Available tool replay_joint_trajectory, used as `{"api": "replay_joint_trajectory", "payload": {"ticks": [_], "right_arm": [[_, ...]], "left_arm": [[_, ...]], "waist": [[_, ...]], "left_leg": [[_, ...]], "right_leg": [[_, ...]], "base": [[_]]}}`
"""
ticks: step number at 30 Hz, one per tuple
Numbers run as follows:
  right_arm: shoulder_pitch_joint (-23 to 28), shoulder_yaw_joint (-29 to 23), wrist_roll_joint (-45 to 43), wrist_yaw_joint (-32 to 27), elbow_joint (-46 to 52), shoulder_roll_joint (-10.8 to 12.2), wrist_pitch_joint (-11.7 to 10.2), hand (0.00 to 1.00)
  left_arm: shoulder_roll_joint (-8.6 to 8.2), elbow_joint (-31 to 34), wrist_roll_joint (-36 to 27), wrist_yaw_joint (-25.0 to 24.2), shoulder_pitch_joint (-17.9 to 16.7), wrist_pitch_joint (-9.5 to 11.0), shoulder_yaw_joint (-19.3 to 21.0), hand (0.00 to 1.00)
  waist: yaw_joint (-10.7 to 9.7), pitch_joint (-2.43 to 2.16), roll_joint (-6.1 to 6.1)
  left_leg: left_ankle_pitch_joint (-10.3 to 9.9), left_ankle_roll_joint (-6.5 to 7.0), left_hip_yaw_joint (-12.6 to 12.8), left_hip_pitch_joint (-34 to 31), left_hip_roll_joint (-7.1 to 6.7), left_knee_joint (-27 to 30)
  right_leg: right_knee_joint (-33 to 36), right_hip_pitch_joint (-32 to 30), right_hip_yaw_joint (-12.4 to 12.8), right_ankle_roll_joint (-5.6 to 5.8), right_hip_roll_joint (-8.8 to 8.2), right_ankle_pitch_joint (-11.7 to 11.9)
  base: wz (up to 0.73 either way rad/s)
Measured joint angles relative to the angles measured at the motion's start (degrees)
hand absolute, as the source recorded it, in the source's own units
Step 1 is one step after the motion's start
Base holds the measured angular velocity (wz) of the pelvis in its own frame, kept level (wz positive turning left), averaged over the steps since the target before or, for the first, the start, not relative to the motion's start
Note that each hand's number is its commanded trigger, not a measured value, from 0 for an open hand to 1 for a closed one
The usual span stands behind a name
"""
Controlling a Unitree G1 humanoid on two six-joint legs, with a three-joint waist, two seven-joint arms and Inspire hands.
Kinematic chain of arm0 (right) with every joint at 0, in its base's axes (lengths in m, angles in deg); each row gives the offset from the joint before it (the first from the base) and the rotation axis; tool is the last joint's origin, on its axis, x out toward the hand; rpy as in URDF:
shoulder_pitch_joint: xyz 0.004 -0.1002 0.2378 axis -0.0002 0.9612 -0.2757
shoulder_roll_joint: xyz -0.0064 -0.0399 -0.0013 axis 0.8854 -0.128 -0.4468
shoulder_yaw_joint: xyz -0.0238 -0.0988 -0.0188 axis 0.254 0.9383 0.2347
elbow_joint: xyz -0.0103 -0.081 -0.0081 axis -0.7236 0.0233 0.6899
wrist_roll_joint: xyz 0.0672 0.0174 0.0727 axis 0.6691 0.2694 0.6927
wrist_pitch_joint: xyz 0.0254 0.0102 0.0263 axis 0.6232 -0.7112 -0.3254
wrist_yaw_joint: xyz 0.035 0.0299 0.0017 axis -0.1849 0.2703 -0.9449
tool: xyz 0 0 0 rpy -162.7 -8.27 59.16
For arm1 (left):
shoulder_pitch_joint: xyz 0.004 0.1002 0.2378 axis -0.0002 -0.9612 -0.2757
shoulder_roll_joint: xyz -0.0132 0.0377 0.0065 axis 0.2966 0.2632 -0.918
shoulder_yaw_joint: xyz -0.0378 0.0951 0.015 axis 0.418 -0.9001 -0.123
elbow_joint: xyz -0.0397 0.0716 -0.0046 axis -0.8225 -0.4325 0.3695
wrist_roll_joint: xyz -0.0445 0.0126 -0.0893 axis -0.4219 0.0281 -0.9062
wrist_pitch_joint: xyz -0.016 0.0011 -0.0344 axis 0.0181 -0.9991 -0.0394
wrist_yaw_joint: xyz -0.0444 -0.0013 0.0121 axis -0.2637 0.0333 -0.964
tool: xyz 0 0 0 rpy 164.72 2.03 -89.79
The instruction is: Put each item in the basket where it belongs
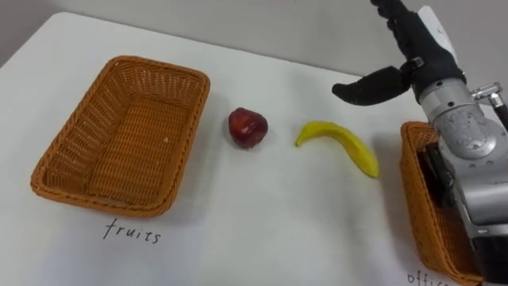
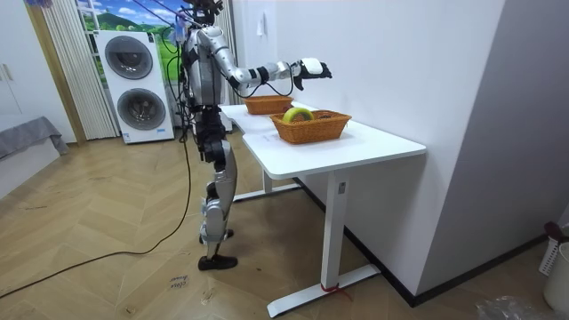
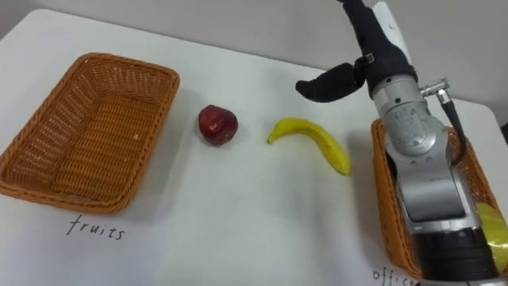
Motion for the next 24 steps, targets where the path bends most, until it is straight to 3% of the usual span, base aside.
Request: {"api": "replay_joint_trajectory", "payload": {"ticks": [4,9,12,14,19,24], "right_arm": [[0.0,1.37,-0.48,1.88,-1.27,-0.33,0.11,0.0],[-0.06,2.17,-1.74,5.24,-3.44,-0.91,0.29,0.0],[-0.06,2.88,-2.48,6.87,-4.63,-2.26,0.29,0.0],[-0.06,4.13,-2.49,8.56,-4.72,-4.17,0.29,0.0],[-0.05,4.14,-4.36,11.54,-4.73,-4.85,0.29,0.0],[0.0,6.44,-8.1,14.26,-5.2,-6.31,1.11,0.0]], "left_arm": [[0.01,0.04,-0.07,-0.04,-0.05,-0.32,-0.84,0.0],[0.42,0.04,-0.17,-0.05,0.03,-0.34,-0.83,0.0],[0.56,0.05,-0.13,-0.13,0.08,-0.3,-0.82,0.0],[0.87,0.02,-0.13,-0.21,0.1,-0.27,-0.82,0.0],[1.83,0.0,-0.05,-0.3,0.1,-0.24,-0.8,0.0],[2.63,0.01,-0.04,-0.56,0.84,-0.28,-0.83,0.0]], "waist": [[-0.27,-0.07,-0.07],[-0.29,-0.51,-0.68],[-0.14,-0.67,-0.94],[0.02,-0.6,-1.07],[0.09,-0.09,-1.49],[1.45,-0.14,-2.69]], "left_leg": [[0.02,0.0,0.01,0.0,0.0,-0.01],[0.11,0.03,0.01,0.01,-0.01,0.06],[0.24,0.07,0.05,0.12,-0.07,0.11],[0.39,0.07,0.1,0.22,-0.11,0.09],[0.54,-0.01,0.01,0.15,-0.09,0.07],[0.53,-0.03,-0.04,0.15,-0.06,-0.06]], "right_leg": [[-0.01,0.02,-0.17,0.0,0.0,0.0],[0.0,0.07,-0.16,0.0,-0.06,0.0],[0.0,0.15,-0.25,0.0,-0.15,0.0],[0.02,0.2,-0.23,0.0,-0.23,0.0],[0.13,0.12,-0.28,-0.08,-0.15,0.05],[0.19,0.0,-0.29,-0.13,-0.04,0.08]], "base": [[0.0],[0.0],[0.0],[0.0],[0.0],[0.0]]}}
